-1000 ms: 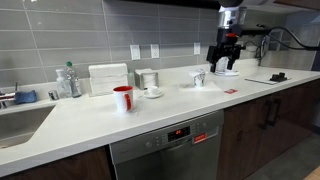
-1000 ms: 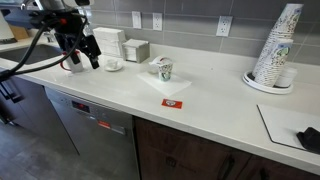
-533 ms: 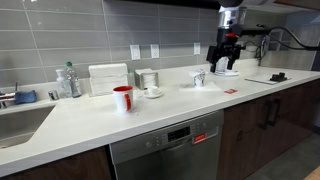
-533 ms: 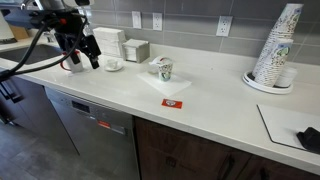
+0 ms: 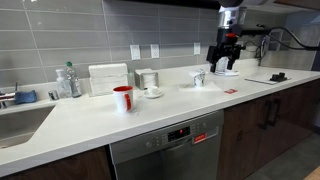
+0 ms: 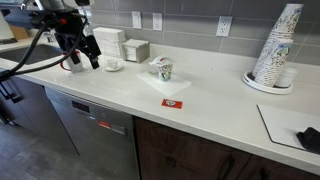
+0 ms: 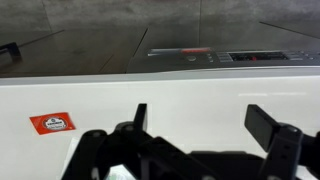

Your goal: Put the red sachet on top of the coffee cup

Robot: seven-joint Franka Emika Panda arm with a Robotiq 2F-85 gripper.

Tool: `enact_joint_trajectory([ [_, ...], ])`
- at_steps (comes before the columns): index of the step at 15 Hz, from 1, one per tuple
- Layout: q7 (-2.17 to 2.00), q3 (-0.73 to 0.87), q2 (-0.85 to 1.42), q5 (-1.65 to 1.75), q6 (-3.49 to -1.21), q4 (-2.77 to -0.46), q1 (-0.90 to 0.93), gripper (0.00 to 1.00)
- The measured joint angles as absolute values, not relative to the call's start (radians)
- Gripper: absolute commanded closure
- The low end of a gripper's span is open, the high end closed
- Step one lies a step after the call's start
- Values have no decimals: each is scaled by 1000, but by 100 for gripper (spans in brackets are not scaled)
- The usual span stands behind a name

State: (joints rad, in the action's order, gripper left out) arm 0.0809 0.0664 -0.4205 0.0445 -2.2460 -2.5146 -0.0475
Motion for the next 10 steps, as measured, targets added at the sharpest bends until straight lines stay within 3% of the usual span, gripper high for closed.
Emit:
enact_joint_trajectory([
  [10, 12, 99, -322, 68, -2313, -2451, -149, 0],
])
